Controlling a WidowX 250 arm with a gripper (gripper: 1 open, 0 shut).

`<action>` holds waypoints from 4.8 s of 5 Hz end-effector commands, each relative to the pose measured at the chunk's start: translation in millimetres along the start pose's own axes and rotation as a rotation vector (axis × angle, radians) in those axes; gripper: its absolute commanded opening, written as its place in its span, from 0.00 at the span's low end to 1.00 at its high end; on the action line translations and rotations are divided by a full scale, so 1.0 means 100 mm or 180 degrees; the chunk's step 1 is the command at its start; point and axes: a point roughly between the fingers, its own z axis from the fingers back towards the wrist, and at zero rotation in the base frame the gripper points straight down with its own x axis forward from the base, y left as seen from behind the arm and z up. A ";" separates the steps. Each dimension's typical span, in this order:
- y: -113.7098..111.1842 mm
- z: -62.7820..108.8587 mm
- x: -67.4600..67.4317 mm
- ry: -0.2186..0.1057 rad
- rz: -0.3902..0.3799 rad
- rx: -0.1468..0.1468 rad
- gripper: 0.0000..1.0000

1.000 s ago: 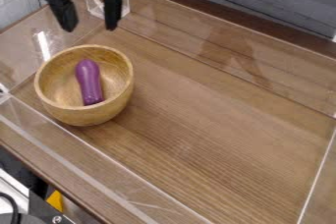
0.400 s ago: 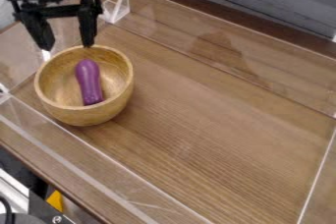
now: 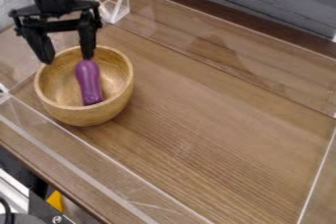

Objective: Remove the purple eggplant from inside the brown bowl and put it on the table

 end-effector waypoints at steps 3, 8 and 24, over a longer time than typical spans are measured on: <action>0.03 -0.11 0.03 -0.0077 0.0081 0.0021 1.00; -0.13 -0.36 0.04 -0.0098 0.0429 -0.0127 1.00; -0.50 -0.67 0.26 -0.0630 0.0534 0.0103 0.00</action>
